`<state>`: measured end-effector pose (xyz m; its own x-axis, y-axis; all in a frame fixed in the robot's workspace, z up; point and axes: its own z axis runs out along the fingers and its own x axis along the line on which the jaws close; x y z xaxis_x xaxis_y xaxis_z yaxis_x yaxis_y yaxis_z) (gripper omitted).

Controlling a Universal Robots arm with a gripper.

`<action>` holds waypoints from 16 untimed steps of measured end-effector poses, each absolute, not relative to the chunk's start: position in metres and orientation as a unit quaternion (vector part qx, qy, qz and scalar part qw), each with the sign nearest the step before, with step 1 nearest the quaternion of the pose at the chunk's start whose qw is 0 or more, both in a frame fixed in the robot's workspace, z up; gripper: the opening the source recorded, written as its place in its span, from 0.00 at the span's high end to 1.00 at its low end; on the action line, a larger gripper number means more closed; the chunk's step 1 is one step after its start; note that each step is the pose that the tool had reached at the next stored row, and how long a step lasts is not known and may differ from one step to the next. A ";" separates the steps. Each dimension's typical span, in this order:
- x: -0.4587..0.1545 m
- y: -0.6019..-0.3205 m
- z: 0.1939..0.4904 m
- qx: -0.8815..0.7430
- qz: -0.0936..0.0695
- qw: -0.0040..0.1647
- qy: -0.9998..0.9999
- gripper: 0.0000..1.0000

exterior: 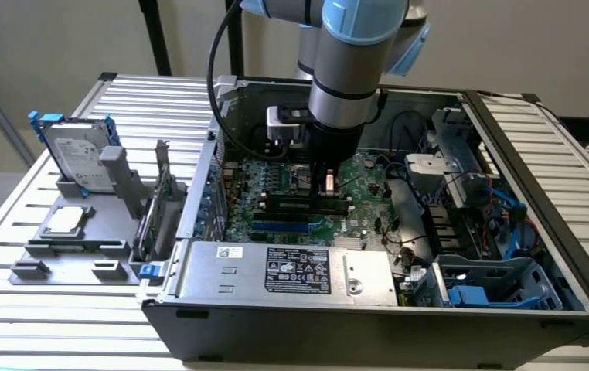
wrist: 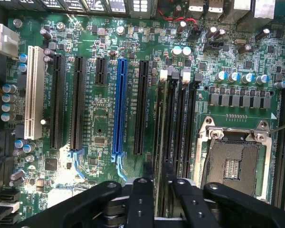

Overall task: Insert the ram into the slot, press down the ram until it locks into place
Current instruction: 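Insert the ram into the slot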

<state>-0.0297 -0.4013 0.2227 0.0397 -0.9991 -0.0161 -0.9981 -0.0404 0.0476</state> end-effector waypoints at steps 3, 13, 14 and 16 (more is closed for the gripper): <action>-0.030 -0.401 0.223 0.721 -0.022 0.012 -0.693 0.72; -0.033 -0.401 0.253 0.721 -0.023 0.012 -0.693 0.72; -0.034 -0.401 0.254 0.721 -0.023 0.012 -0.693 0.72; -0.036 -0.401 0.256 0.721 -0.023 0.012 -0.693 0.81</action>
